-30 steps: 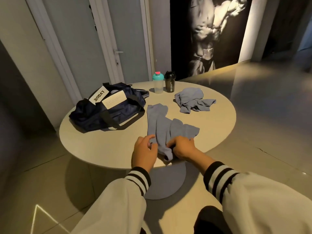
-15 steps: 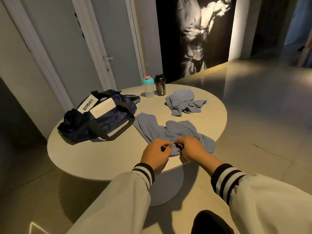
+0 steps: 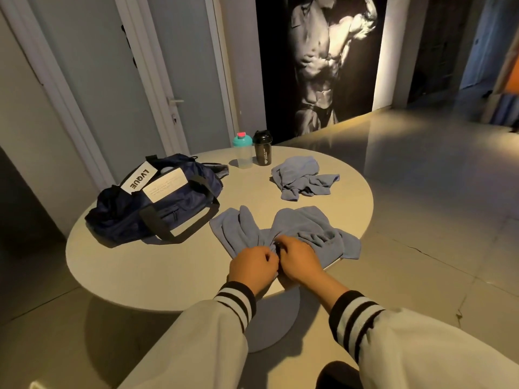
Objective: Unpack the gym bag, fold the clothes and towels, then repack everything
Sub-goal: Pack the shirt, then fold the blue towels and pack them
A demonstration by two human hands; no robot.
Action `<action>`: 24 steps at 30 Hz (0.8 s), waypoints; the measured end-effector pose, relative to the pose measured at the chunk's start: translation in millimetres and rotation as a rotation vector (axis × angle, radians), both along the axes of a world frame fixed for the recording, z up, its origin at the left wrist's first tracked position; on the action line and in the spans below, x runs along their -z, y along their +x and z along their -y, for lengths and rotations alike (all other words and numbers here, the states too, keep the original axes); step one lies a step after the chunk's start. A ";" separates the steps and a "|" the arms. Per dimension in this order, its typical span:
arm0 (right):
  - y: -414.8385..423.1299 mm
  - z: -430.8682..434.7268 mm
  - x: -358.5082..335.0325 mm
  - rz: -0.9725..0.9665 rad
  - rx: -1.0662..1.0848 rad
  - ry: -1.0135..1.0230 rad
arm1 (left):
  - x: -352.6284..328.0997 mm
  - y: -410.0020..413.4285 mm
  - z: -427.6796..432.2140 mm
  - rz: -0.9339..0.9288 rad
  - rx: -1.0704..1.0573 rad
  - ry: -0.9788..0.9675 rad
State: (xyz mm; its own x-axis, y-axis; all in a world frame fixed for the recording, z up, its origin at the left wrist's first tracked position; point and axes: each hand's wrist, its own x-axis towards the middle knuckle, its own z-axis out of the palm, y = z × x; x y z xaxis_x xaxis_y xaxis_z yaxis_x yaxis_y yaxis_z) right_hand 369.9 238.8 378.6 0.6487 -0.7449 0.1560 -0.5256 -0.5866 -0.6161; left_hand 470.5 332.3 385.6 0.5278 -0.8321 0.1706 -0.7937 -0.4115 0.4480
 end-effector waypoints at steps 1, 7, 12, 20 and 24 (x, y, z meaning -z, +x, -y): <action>-1.9 4.3 1.5 -0.020 -0.021 -0.011 | -1.5 5.2 -1.8 -0.003 0.000 -0.040; 6.3 -3.1 -3.7 -0.222 -0.049 -0.219 | 5.7 38.6 -4.9 0.099 0.051 0.077; 26.8 -32.0 3.1 -0.045 -0.034 -0.199 | 14.0 30.2 -5.7 0.191 -0.063 0.213; 6.5 -2.2 7.6 -0.188 -0.021 -0.223 | 20.2 53.1 -48.0 0.234 -0.295 0.095; 25.2 -17.6 11.0 -0.127 -0.031 -0.322 | 21.2 51.1 -51.7 0.311 -0.170 0.055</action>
State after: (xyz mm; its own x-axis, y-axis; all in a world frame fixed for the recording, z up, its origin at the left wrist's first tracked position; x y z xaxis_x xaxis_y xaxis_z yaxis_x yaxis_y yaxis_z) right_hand 395.1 256.5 367.6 0.6996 -0.6501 0.2966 -0.5651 -0.7574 -0.3273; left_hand 521.7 384.0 364.4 0.5893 -0.7492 0.3023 -0.8067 -0.5661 0.1696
